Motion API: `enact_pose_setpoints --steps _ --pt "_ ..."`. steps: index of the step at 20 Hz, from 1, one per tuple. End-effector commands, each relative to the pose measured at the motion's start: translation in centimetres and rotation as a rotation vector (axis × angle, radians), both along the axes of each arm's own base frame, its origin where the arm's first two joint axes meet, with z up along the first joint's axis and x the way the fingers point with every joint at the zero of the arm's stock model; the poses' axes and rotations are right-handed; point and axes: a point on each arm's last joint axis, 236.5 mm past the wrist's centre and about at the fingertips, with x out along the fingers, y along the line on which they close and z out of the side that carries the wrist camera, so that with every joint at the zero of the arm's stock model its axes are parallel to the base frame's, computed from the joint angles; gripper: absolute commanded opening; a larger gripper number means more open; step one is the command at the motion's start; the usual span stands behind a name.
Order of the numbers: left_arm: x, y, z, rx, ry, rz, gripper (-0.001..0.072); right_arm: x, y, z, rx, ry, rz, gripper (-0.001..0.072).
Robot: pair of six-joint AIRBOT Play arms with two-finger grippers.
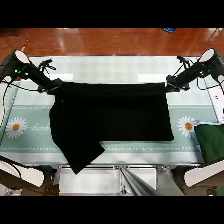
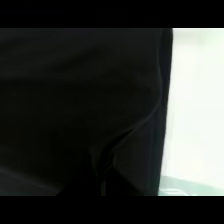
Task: Fold the shirts.
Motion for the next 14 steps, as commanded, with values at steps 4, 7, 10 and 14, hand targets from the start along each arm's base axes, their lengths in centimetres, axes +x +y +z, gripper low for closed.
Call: enact_pose_setpoints --steps 4,7,10,14 --pt "-0.9 0.6 -1.3 0.029 0.028 -0.003 0.0018 -1.9 0.5 -0.9 0.021 0.067 0.02 0.005" --pt "-1.9 0.7 -1.0 0.03 0.078 0.003 0.05 -2.6 0.6 -0.4 0.03 0.09 0.028 0.041" --pt "-2.2 1.8 0.7 0.047 0.074 0.075 0.0504 -2.8 -2.1 2.5 -0.032 0.034 -0.007 0.041" --pt "-4.2 3.6 4.7 0.064 -0.048 0.135 0.0504 -3.3 -5.1 6.6 -0.086 -0.179 -0.161 0.041"
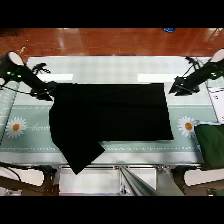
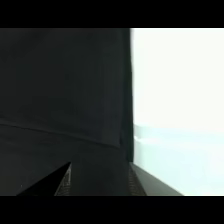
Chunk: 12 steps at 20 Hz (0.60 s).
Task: Fold the shirts.
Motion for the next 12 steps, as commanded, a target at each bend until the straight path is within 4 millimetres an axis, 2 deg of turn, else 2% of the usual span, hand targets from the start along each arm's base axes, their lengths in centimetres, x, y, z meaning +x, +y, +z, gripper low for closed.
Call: enact_pose_setpoints --steps 1,3,4,5,6,7,8,11,12 --pt "-2.5 1.8 2.4 0.031 -0.107 0.094 0.0504 -1.2 -1.6 2.4 -0.025 -0.171 -0.128 0.041" --pt "-6.2 2.8 1.9 0.05 -0.15 0.179 0.0504 -3.8 0.5 1.8 0.027 -0.232 -0.156 0.041" --pt "-9.0 2.3 1.1 0.022 -0.14 0.231 0.0504 -5.4 2.2 1.3 0.072 -0.253 -0.168 0.041" --pt "-11.4 0.3 0.7 -0.065 -0.123 0.292 0.0504 -6.8 3.8 1.0 0.125 -0.276 -0.183 0.041" --pt "-12.9 -2.1 0.7 -0.161 -0.142 0.318 0.0504 -8.3 5.5 0.6 0.18 -0.293 -0.194 0.041" --pt "-14.1 -3.7 0.4 -0.212 -0.173 0.321 0.0504 -9.7 7.0 0.4 0.237 -0.296 -0.213 0.0409" --pt "-15.2 -3.7 -0.3 -0.194 -0.171 0.327 0.0504 -10.7 8.1 0.2 0.28 -0.307 -0.224 0.041" --pt "-20.1 0.1 -3.3 0.021 -0.004 0.282 0.0504 -12.8 9.3 -0.2 0.32 -0.304 -0.226 0.041" --pt "-21.1 0.7 -3.7 0.052 0.041 0.275 0.0504 -13.0 9.4 -0.1 0.32 -0.305 -0.219 0.0409"
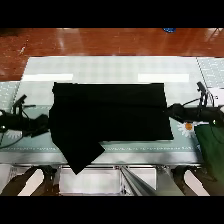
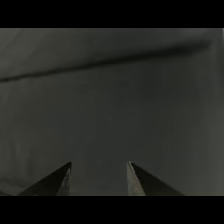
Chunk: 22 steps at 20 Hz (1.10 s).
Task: Fold the shirts.
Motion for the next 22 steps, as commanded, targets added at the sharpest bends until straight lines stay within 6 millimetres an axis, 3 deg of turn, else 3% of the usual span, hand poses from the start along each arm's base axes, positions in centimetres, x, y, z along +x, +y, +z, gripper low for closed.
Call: enact_pose_setpoints --steps 1,5,10,14,17,18,19,20,22 --pt "-4.5 1.5 -2.4 0.079 0.147 -0.007 0.0504 -1.4 1.5 0.0 0.058 -0.033 -0.012 0.0409" --pt "-5.9 -1.4 -4.3 -0.045 0.219 0.038 0.0504 -1.3 1.5 0.1 0.061 -0.037 -0.018 0.041" --pt "-5.6 -1.8 -4.7 -0.062 0.226 0.045 0.0504 -1.2 1.5 0.1 0.061 -0.037 -0.018 0.0409" --pt "-4.6 -6.5 -6.2 -0.189 0.192 0.084 0.0504 -0.6 1.4 0.4 0.074 -0.056 -0.043 0.0409" --pt "-5.1 -8.2 -7.5 -0.183 0.195 0.053 0.0481 0.4 -0.1 1.5 0.068 -0.085 -0.088 0.0409" --pt "-5.1 -8.4 -7.5 -0.18 0.19 0.037 0.0214 0.6 -1.5 1.9 0.059 -0.085 -0.118 0.0409" --pt "-5.1 -8.4 -7.3 -0.183 0.184 0.021 0.0021 0.4 -3.4 2.1 0.042 -0.074 -0.148 0.0409" --pt "-5.1 -8.5 -7.0 -0.192 0.184 0.007 0.0015 -0.6 -5.1 1.7 0.019 -0.036 -0.168 0.0409" --pt "-4.5 -8.5 -6.5 -0.194 0.163 -0.011 0.0015 -4.9 -8.2 -1.2 -0.066 0.146 -0.19 0.0409"
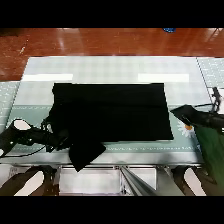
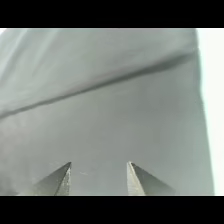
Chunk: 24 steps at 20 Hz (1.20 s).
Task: Fold the shirts.
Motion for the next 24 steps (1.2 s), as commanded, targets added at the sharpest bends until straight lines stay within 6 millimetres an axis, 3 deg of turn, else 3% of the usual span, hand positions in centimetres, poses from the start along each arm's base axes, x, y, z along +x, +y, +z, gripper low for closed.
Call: enact_pose_setpoints --steps 1,2,5,12,20,21,22,23,24 --pt "2.1 0.0 0.2 0.012 -0.077 0.007 0.0015 -6.6 -5.0 -4.0 -0.116 0.297 -0.062 0.0409" --pt "2.5 0.0 0.4 0.009 -0.086 0.01 0.0015 -8.3 -5.6 -5.4 -0.144 0.382 -0.092 0.0409" --pt "3.2 0.1 0.7 0.011 -0.105 0.011 0.0015 -10.5 -3.2 -7.7 -0.072 0.452 -0.075 0.0409" --pt "3.4 0.2 0.7 0.017 -0.113 0.016 0.0016 -10.6 -2.2 -8.9 -0.008 0.487 -0.077 0.0409" --pt "3.6 0.2 0.7 0.018 -0.118 0.022 0.0016 -6.6 0.1 -10.7 0.211 0.439 -0.11 0.0403" --pt "3.7 0.1 0.7 0.014 -0.12 0.027 0.0016 -5.7 0.5 -10.4 0.247 0.406 -0.115 0.038" --pt "3.8 0.1 0.7 0.015 -0.123 0.028 0.0016 -4.9 0.9 -9.9 0.274 0.37 -0.112 0.0297" --pt "3.7 0.1 0.7 0.014 -0.129 0.016 0.0016 -4.2 1.1 -9.4 0.291 0.33 -0.1 0.0187" --pt "3.6 0.0 0.9 0.007 -0.134 -0.006 0.0016 -3.6 1.7 -8.5 0.311 0.269 -0.054 0.0026"
